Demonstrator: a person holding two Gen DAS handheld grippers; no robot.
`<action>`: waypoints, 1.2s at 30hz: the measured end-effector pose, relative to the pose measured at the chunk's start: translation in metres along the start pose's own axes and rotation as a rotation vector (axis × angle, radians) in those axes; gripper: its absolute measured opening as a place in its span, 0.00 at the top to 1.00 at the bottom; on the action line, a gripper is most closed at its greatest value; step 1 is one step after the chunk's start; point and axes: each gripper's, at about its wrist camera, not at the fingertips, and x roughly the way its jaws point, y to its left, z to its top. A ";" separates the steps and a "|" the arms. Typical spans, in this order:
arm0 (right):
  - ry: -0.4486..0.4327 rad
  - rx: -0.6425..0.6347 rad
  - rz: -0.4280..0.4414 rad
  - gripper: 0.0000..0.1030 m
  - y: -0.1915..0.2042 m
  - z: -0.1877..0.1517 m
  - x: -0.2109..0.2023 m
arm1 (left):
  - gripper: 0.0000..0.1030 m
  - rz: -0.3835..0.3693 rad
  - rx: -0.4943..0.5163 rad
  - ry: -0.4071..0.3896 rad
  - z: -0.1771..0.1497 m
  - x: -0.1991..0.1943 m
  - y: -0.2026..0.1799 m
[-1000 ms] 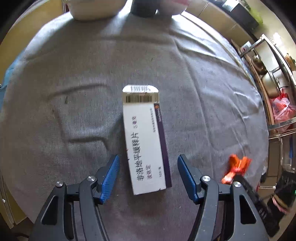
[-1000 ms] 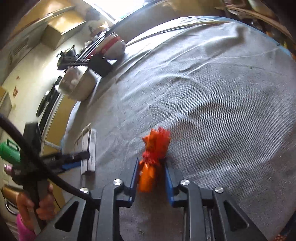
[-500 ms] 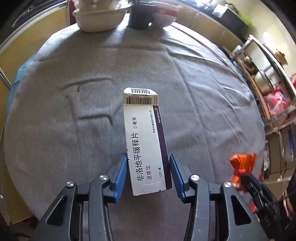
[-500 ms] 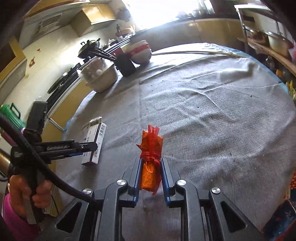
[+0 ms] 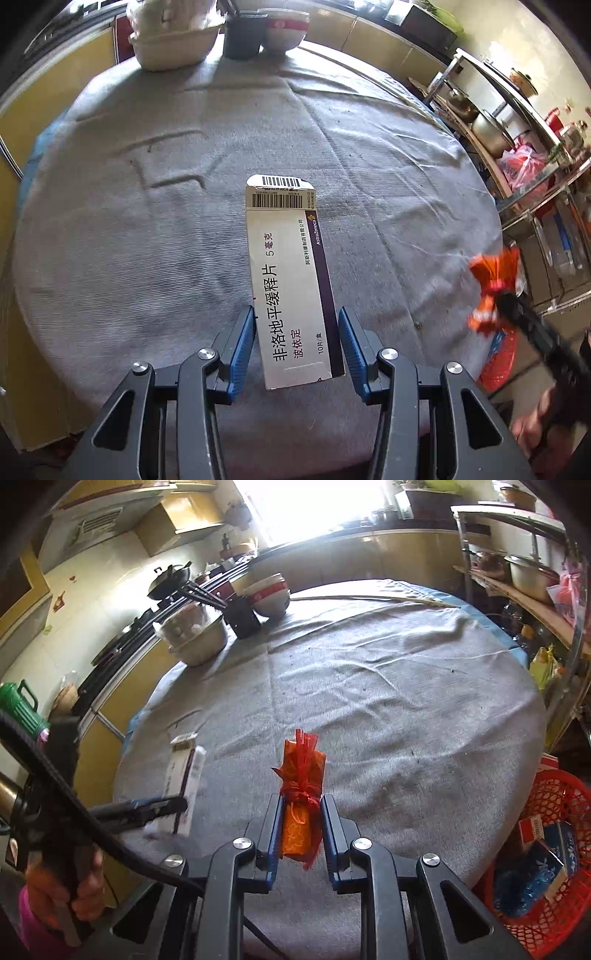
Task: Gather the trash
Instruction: 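Lift the medicine box and orange bag and carry them toward the red basket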
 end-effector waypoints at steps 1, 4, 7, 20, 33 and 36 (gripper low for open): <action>-0.005 0.013 0.008 0.79 0.002 0.003 0.002 | 0.54 0.015 0.017 -0.009 -0.001 -0.003 -0.002; -0.016 0.034 0.039 0.79 0.007 0.008 0.014 | 0.54 0.099 0.107 -0.053 -0.008 -0.021 -0.008; 0.004 0.019 0.055 0.79 0.011 0.003 0.034 | 0.54 0.172 0.155 -0.093 -0.017 -0.027 -0.010; -0.039 -0.067 0.041 0.79 0.017 0.008 0.033 | 0.54 0.265 0.266 -0.238 -0.022 -0.051 -0.034; -0.117 0.047 -0.041 0.79 -0.021 -0.005 -0.002 | 0.54 0.154 0.458 -0.372 -0.013 -0.064 -0.081; -0.124 0.071 -0.045 0.79 -0.031 -0.006 -0.004 | 0.54 0.168 0.453 -0.375 -0.011 -0.061 -0.082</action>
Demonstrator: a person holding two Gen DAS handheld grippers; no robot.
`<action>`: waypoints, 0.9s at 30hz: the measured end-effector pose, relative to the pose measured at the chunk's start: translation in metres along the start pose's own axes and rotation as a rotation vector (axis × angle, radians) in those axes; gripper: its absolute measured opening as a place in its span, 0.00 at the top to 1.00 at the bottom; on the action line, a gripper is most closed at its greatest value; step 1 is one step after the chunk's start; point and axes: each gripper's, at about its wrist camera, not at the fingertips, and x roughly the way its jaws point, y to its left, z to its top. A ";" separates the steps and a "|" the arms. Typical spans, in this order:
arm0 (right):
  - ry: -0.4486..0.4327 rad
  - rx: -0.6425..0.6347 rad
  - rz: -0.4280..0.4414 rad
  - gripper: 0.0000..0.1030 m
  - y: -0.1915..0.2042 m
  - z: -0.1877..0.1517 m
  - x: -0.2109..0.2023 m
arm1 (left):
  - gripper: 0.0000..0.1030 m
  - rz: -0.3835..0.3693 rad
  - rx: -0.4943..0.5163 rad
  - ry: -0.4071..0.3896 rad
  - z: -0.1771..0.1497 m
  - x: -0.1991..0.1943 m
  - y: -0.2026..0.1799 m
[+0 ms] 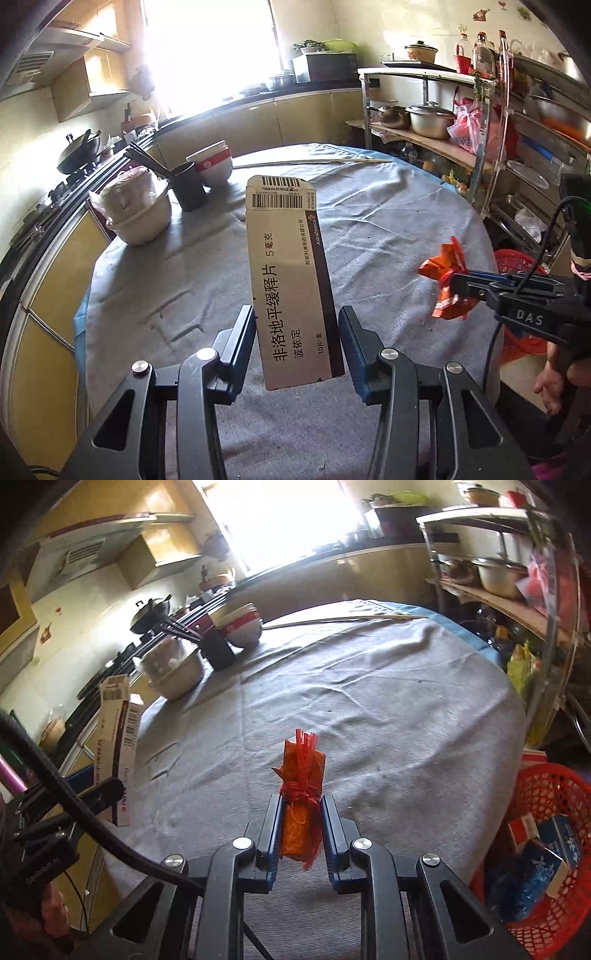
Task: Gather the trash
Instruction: 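Lift the medicine box and orange bag and carry them toward the red basket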
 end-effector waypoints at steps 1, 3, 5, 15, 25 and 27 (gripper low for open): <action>-0.003 0.000 0.000 0.79 -0.002 0.001 0.000 | 0.54 0.007 -0.011 0.004 0.000 0.001 0.001; -0.007 -0.016 0.005 0.79 -0.003 0.005 0.002 | 0.54 0.022 -0.036 0.006 -0.002 -0.001 0.005; -0.009 -0.038 0.023 0.79 0.000 0.009 0.005 | 0.54 0.067 -0.063 0.002 -0.005 -0.005 0.010; -0.047 -0.189 0.161 0.79 0.024 0.027 0.007 | 0.54 0.160 -0.151 0.060 -0.008 -0.005 0.000; -0.136 -0.104 0.073 0.79 -0.047 0.015 -0.051 | 0.54 0.040 -0.011 0.033 0.025 -0.009 -0.068; -0.152 -0.082 0.047 0.79 -0.061 0.012 -0.066 | 0.54 0.023 0.012 0.021 0.030 -0.012 -0.078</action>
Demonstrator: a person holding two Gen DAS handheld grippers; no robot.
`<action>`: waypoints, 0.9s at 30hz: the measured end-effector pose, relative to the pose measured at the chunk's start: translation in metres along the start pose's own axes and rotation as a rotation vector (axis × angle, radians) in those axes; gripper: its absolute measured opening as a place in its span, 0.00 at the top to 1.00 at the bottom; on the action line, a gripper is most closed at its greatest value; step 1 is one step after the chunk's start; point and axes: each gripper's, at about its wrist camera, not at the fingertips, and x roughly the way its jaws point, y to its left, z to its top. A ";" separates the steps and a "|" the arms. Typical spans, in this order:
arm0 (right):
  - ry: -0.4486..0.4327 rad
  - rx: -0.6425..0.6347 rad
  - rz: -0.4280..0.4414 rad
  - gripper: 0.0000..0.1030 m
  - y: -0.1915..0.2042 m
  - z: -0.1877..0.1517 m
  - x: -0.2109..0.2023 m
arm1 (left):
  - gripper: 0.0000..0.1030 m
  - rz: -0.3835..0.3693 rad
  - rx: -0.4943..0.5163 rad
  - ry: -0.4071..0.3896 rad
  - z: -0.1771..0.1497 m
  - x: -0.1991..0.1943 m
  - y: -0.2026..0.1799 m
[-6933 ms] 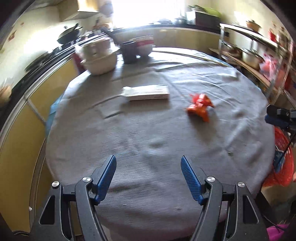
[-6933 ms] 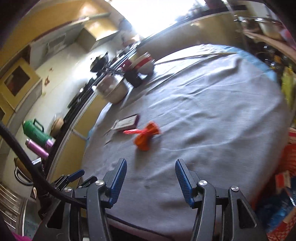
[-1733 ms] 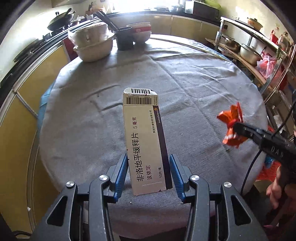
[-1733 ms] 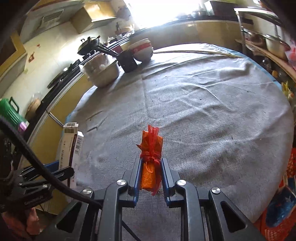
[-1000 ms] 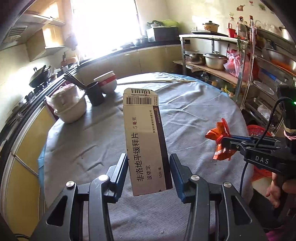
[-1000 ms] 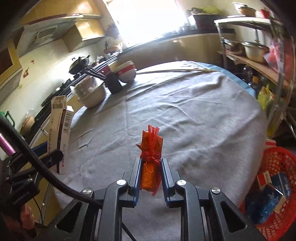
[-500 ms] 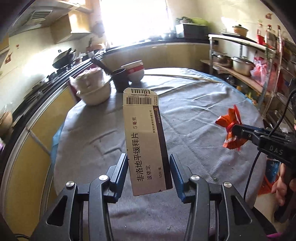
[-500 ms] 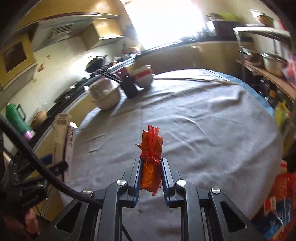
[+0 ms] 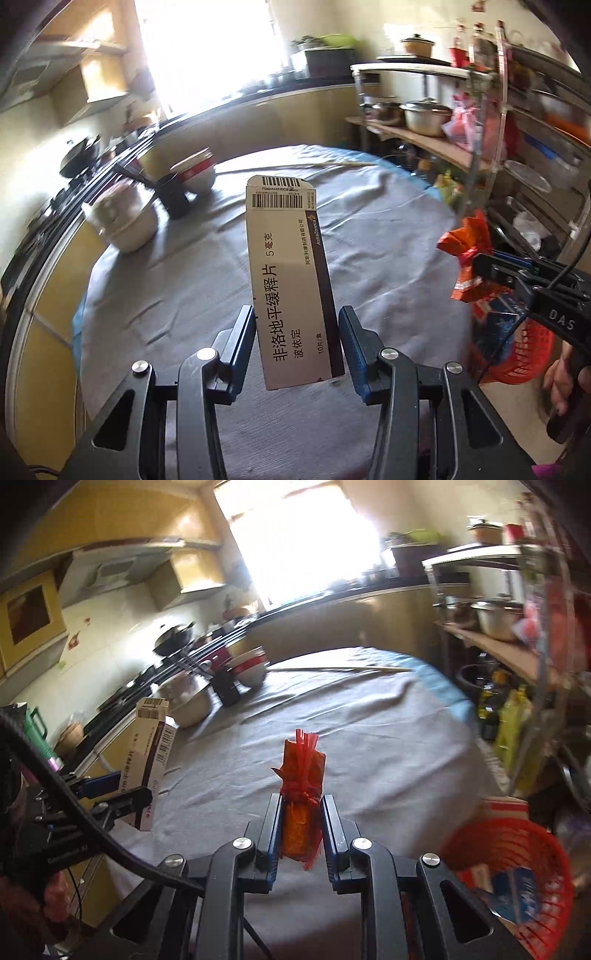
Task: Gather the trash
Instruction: 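Lift the medicine box and orange bag and carry them toward the red basket, then lower both items into the red basket and open both grippers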
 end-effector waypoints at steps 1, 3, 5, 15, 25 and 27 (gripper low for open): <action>-0.009 0.012 -0.017 0.79 -0.007 -0.001 -0.010 | 0.54 -0.009 0.018 -0.010 0.003 -0.003 -0.005; -0.022 0.037 -0.041 0.79 -0.018 -0.002 -0.024 | 0.54 -0.029 0.046 -0.022 0.007 -0.007 -0.014; -0.031 0.066 -0.064 0.79 -0.029 -0.003 -0.039 | 0.54 -0.065 0.061 -0.025 0.011 -0.010 -0.021; -0.106 0.129 -0.169 0.79 -0.052 -0.001 -0.103 | 0.54 -0.176 0.135 -0.088 0.022 -0.033 -0.053; -0.130 0.135 -0.207 0.79 -0.054 -0.005 -0.131 | 0.54 -0.205 0.199 -0.105 0.029 -0.038 -0.090; -0.130 0.129 -0.212 0.79 -0.054 -0.007 -0.133 | 0.54 -0.200 0.205 -0.095 0.028 -0.036 -0.095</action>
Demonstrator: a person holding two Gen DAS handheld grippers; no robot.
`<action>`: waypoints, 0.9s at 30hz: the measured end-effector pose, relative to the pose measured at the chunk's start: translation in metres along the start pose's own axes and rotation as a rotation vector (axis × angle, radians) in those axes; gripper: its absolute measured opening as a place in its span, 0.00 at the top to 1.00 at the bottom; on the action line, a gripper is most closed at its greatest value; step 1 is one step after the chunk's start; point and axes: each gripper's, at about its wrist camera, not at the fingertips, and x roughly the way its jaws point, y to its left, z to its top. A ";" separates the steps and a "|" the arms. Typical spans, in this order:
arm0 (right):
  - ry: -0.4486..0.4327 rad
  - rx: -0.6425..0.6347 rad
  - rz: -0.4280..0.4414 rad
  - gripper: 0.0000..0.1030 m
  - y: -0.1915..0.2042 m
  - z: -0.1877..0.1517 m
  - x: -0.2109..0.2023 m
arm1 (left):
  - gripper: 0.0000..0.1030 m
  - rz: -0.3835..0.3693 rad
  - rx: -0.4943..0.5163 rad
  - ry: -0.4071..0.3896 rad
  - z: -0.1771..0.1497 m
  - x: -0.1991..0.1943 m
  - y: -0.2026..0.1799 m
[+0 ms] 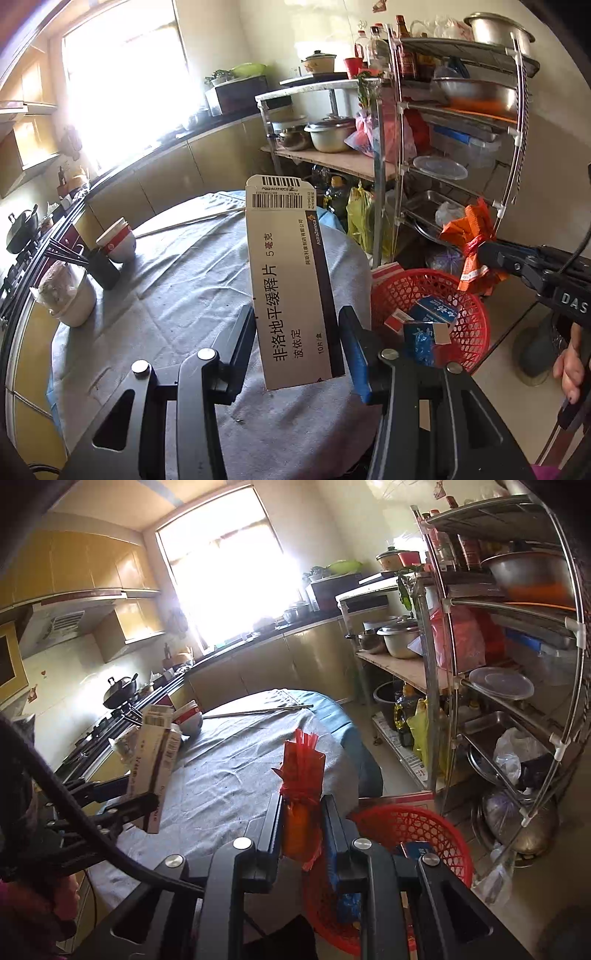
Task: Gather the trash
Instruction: 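Lower both items into the red basket and open both grippers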
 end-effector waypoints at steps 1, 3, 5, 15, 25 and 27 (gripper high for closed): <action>0.000 0.001 -0.001 0.79 0.000 -0.001 0.000 | 0.54 0.001 0.001 0.005 -0.001 0.001 -0.001; 0.001 0.010 0.001 0.79 -0.003 -0.002 -0.003 | 0.54 0.000 0.004 0.016 -0.001 0.004 -0.003; 0.000 0.012 -0.003 0.79 -0.005 -0.003 -0.006 | 0.54 0.004 0.008 0.019 -0.002 0.004 -0.005; 0.009 0.026 0.000 0.79 -0.015 -0.010 -0.010 | 0.54 0.018 0.033 0.037 0.001 0.011 -0.018; 0.017 0.078 -0.002 0.79 -0.034 -0.017 -0.012 | 0.54 0.011 0.076 0.060 0.002 0.022 -0.037; 0.018 0.085 -0.003 0.79 -0.039 -0.018 -0.012 | 0.54 0.005 0.081 0.066 0.002 0.024 -0.041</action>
